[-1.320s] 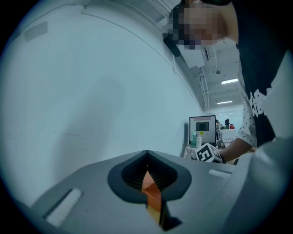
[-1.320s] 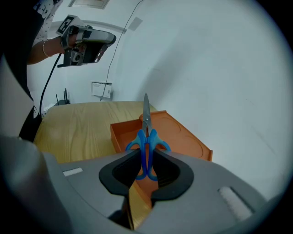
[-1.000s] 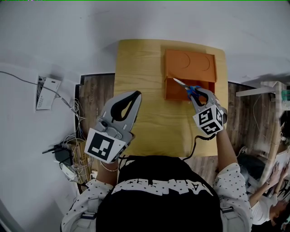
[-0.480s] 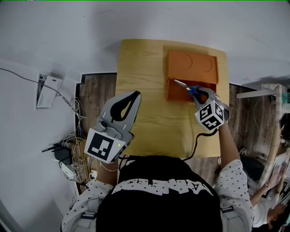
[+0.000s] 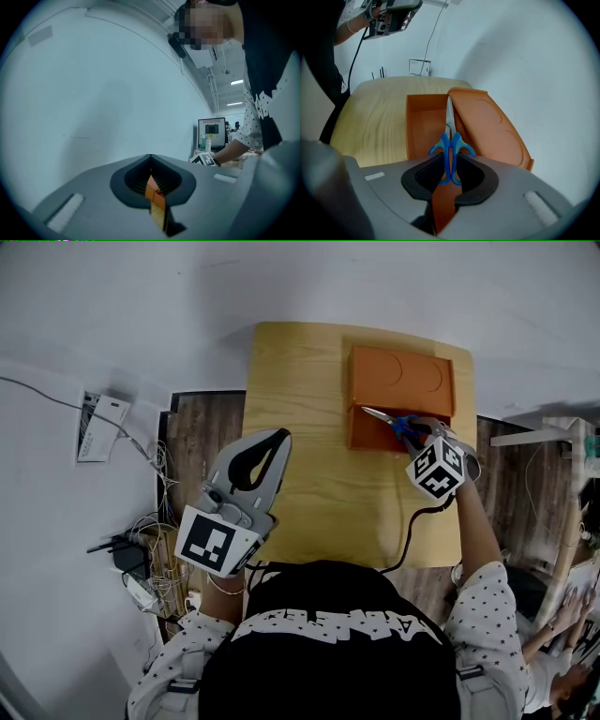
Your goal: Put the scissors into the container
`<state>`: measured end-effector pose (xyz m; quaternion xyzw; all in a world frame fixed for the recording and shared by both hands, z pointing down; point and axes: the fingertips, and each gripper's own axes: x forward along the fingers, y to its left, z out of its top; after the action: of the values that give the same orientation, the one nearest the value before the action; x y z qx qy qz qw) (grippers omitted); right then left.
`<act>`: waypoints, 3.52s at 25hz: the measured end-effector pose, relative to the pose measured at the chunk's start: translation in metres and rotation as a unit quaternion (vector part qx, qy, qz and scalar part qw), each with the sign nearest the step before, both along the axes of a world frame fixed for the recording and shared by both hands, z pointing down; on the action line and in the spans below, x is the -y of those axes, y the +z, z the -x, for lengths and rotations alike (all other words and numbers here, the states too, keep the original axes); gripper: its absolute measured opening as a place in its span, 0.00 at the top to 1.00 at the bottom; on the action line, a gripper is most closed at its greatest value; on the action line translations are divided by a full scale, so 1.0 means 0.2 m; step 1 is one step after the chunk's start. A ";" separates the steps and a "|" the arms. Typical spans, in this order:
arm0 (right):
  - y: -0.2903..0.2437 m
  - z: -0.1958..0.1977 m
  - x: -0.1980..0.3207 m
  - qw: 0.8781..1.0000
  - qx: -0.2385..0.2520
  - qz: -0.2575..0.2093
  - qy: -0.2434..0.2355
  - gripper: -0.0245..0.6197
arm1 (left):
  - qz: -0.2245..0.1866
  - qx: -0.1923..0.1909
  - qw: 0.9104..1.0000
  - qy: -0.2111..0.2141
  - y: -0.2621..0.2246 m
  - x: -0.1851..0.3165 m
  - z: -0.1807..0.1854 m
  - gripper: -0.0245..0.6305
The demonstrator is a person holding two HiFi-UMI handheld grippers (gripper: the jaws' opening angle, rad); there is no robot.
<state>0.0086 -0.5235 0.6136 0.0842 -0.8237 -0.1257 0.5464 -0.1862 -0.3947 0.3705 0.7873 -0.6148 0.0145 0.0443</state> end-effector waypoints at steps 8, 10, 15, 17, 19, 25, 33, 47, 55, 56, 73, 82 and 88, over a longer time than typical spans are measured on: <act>0.06 0.00 0.03 1.000 -0.022 0.016 -0.013 0.81 | 0.003 -0.001 1.000 -0.008 0.01 -0.01 0.03 0.96; 0.07 0.01 0.03 0.999 -0.025 0.022 -0.015 0.81 | 0.005 0.000 1.000 -0.010 0.01 -0.01 0.04 0.96; 0.09 0.01 0.02 0.998 -0.033 0.035 -0.031 0.81 | 0.007 0.001 1.000 -0.013 0.02 -0.01 0.05 0.96; 0.10 0.01 0.02 0.998 -0.039 0.042 -0.036 0.81 | 0.009 0.001 1.000 -0.014 0.02 -0.01 0.05 0.96; 0.10 0.01 0.01 0.997 -0.043 0.050 -0.040 0.81 | 0.011 0.002 1.000 -0.016 0.03 -0.02 0.06 0.96; 0.12 0.02 0.01 0.995 -0.059 0.057 -0.051 0.81 | 0.009 0.001 1.000 -0.020 0.03 -0.02 0.07 0.96; 0.13 0.01 0.01 0.995 -0.056 0.064 -0.052 0.81 | 0.012 0.001 1.000 -0.025 0.03 -0.02 0.08 0.96; 0.12 0.00 0.01 0.996 -0.048 0.072 -0.033 0.80 | 0.009 0.002 1.000 -0.024 0.03 -0.03 0.08 0.96; 0.11 0.00 0.01 0.996 -0.042 0.072 -0.030 0.79 | -0.004 -0.001 1.000 -0.022 0.01 -0.02 0.08 0.96; 0.11 0.01 0.01 0.996 -0.038 0.073 -0.028 0.78 | -0.008 -0.002 1.000 -0.021 0.00 -0.02 0.07 0.96; -0.04 0.01 0.06 0.998 0.056 0.006 0.036 0.94 | -0.004 -0.004 1.000 -0.001 -0.01 -0.02 0.02 0.96; -0.22 -0.04 0.02 0.986 0.134 -0.027 0.097 0.94 | 0.001 0.010 1.000 0.011 -0.03 -0.05 -0.06 0.96; -0.35 -0.11 0.01 0.973 0.179 -0.048 0.141 0.94 | -0.006 0.017 0.999 0.027 -0.06 -0.04 -0.12 0.96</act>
<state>0.0315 -0.5262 0.5433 0.2461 -0.8810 -0.0696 0.3981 -0.1624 -0.3867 0.3594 0.8033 -0.5944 0.0254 0.0292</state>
